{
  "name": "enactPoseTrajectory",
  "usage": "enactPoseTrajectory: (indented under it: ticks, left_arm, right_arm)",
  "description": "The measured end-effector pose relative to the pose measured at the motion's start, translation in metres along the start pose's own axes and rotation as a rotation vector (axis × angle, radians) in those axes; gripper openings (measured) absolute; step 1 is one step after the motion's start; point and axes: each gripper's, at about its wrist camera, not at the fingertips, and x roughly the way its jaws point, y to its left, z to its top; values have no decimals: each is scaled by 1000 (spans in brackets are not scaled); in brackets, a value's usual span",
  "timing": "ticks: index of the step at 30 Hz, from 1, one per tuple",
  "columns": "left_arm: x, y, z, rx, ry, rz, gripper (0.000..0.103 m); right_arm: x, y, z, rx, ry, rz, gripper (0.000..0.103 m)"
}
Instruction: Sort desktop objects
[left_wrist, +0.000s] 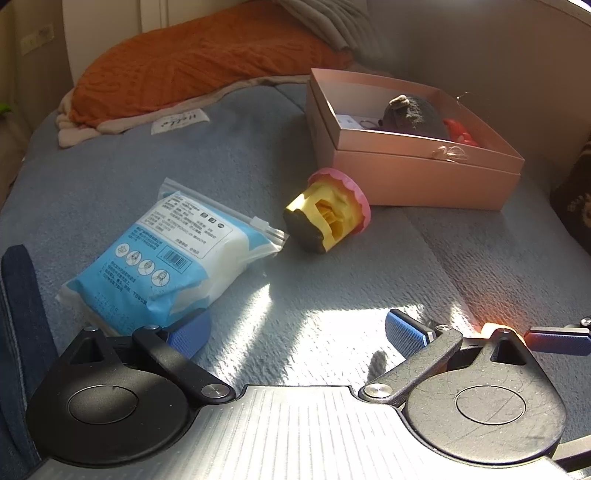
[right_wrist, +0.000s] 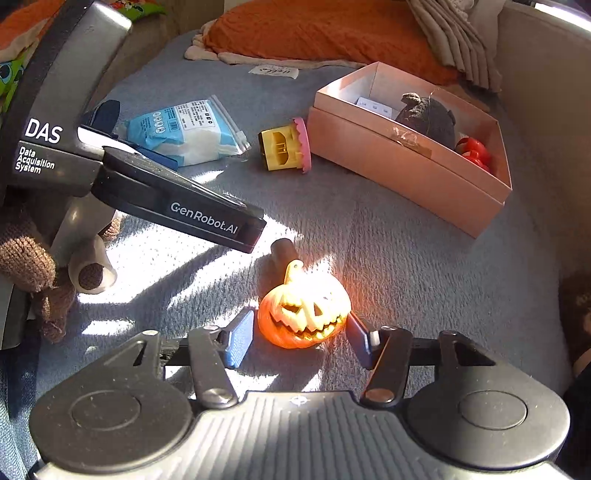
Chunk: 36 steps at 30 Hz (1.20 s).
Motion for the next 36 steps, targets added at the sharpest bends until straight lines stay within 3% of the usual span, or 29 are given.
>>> enactPoseTrajectory:
  ticks: [4, 10, 14, 16, 24, 26, 30, 36]
  left_arm:
    - [0, 1, 0, 1, 0, 0, 103]
    - [1, 2, -2, 6, 1, -2, 103]
    - [0, 1, -3, 8, -8, -18, 103]
    - [-4, 0, -3, 11, -23, -57, 103]
    - [-15, -34, -12, 150, -24, -316, 103]
    - [-18, -45, -16, 204, -33, -345, 103]
    - [-15, -64, -24, 295, -35, -332, 103]
    - [-8, -71, -24, 261, 18, -442, 103]
  right_arm:
    - [-12, -9, 4, 30, -15, 4, 53]
    - [-31, -44, 8, 57, -4, -194, 53]
    - [-11, -72, 1, 93, 83, -278, 53]
    - [3, -83, 0, 146, 133, -271, 53]
    - [8, -90, -1, 177, 131, -278, 68]
    - [9, -93, -1, 189, 132, -281, 71]
    - [10, -94, 0, 212, 138, -281, 75]
    - [11, -97, 1, 234, 140, -286, 81]
